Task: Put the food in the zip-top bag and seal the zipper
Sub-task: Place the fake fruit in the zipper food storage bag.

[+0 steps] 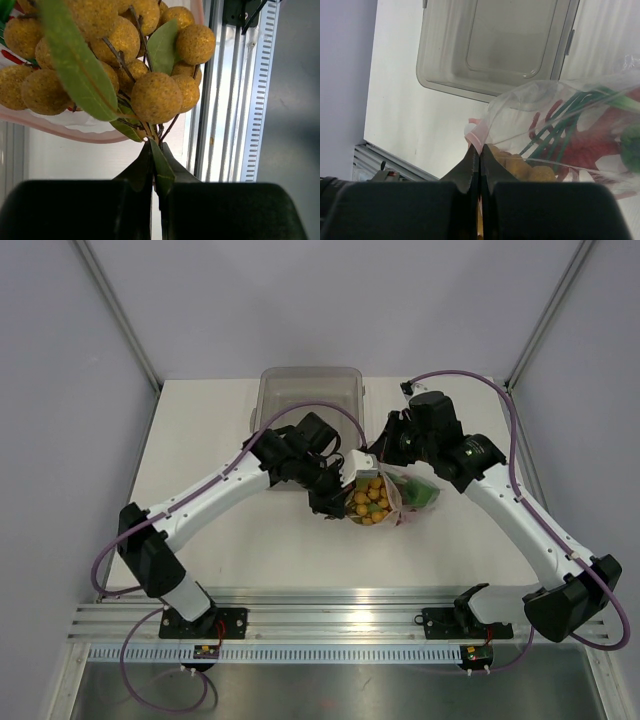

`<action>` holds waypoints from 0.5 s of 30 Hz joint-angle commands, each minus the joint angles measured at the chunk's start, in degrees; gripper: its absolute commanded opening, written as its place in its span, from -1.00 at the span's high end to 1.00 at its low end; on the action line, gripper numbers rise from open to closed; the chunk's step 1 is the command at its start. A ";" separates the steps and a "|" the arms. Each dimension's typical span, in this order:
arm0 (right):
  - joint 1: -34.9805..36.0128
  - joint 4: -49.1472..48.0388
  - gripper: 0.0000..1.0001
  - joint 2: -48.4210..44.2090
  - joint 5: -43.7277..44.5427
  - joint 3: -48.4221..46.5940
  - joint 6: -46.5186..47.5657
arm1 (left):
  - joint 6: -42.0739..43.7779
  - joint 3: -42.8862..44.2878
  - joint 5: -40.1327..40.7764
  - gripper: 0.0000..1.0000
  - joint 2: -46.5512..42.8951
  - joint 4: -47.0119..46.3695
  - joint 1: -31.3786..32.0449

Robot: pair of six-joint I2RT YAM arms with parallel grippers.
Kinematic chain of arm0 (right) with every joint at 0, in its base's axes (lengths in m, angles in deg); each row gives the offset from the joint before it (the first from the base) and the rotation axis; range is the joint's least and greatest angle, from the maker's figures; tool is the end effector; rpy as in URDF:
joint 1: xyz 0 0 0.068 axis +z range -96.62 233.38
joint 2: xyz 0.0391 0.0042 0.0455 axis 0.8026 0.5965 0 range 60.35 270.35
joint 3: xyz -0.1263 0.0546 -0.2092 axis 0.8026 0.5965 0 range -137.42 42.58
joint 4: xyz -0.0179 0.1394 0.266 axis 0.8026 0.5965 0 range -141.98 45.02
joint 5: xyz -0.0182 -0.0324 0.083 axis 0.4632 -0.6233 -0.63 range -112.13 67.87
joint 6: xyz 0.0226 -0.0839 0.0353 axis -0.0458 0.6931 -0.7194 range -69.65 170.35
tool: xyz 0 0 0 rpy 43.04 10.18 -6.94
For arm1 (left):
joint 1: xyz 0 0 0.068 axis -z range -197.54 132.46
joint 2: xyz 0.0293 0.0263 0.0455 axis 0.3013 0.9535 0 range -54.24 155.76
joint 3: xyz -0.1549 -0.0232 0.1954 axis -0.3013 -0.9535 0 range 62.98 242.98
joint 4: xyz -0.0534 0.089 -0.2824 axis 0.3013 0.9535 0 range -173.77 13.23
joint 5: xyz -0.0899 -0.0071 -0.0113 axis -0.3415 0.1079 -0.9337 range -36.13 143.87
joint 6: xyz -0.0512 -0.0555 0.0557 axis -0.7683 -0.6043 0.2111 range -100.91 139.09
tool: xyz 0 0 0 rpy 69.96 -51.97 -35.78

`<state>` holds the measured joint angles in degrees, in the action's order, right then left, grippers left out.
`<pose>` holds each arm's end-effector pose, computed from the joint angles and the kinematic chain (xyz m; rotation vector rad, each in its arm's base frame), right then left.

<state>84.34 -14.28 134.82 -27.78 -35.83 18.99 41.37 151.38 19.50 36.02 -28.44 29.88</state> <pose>0.3121 0.1968 0.3371 -0.0514 2.2493 0.7168 0.2271 -0.3176 0.2841 1.6537 1.9673 -0.9367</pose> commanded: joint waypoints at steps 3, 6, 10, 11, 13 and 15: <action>0.07 -3.07 1.00 -3.28 -2.26 -0.87 -0.20 | 0.13 5.10 -1.23 1.00 3.95 0.92 0.31; 0.06 -2.80 1.00 -4.60 -2.96 -0.25 -0.11 | -1.45 7.13 -0.52 1.00 6.24 1.18 0.22; -0.02 -2.62 1.00 -6.01 -3.75 0.98 -0.73 | -7.06 10.12 0.88 1.00 7.82 -1.62 0.04; 0.15 -2.71 1.00 -6.45 -3.84 1.42 -0.90 | -8.30 10.73 1.32 1.00 8.09 -2.93 -0.22; 0.24 -2.80 1.00 -6.89 -3.76 2.47 -1.52 | -10.84 11.88 2.81 1.00 9.41 -3.56 -0.31; 0.24 -2.80 1.00 -7.50 -3.49 3.26 -1.78 | -12.08 13.20 4.04 1.00 10.28 -3.65 -0.75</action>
<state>83.97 -13.17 129.60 -28.13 -33.14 18.84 33.87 161.04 21.14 44.74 -27.30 29.64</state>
